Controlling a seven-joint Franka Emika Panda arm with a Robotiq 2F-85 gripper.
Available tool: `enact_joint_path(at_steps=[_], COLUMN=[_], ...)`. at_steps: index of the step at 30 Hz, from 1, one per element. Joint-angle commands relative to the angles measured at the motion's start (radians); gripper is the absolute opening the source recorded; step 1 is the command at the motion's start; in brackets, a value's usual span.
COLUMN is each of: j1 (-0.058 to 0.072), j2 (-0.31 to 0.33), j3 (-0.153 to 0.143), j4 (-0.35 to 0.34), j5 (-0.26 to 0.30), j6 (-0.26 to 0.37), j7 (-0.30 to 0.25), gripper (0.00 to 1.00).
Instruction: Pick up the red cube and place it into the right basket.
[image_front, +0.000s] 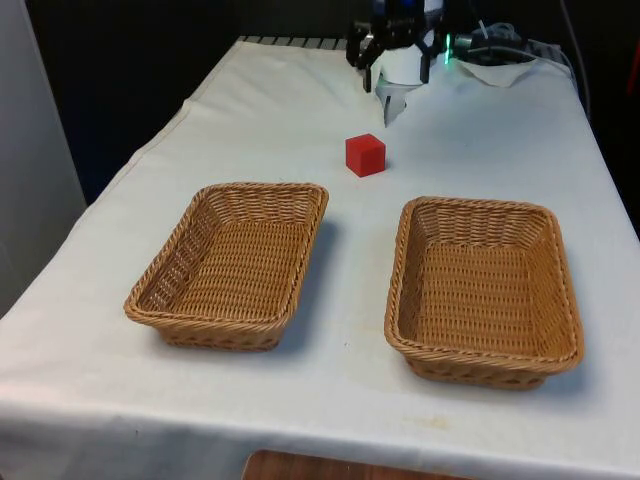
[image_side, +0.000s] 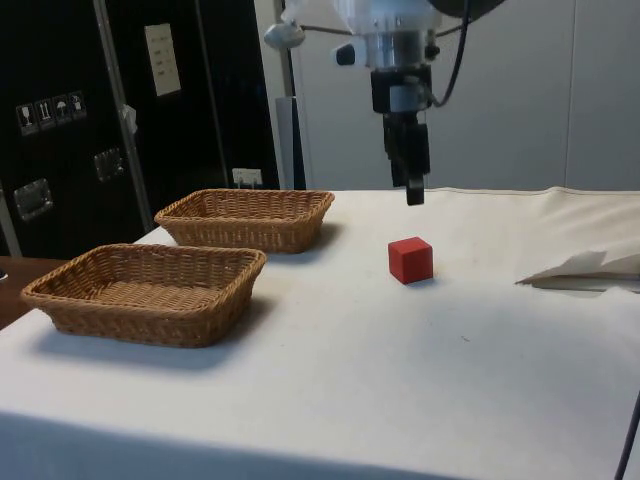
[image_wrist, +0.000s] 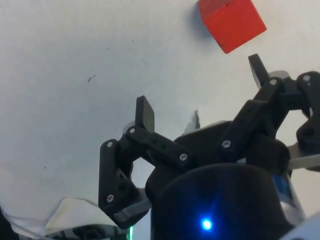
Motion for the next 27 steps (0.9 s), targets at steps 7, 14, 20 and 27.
enact_joint_path(at_steps=[7, 14, 20, 27], j1=[-0.002, -0.002, -0.005, -0.003], j2=[0.081, 0.156, 0.214, 0.238], j3=[-0.043, -0.084, -0.107, -0.104], j4=[-0.015, -0.012, -0.003, 0.003], j5=[0.007, 0.019, 0.023, 0.018], j6=[0.092, 0.161, 0.207, 0.225], j7=[-0.095, -0.163, -0.197, -0.188], gripper=[1.0, 1.0, 1.0, 1.0])
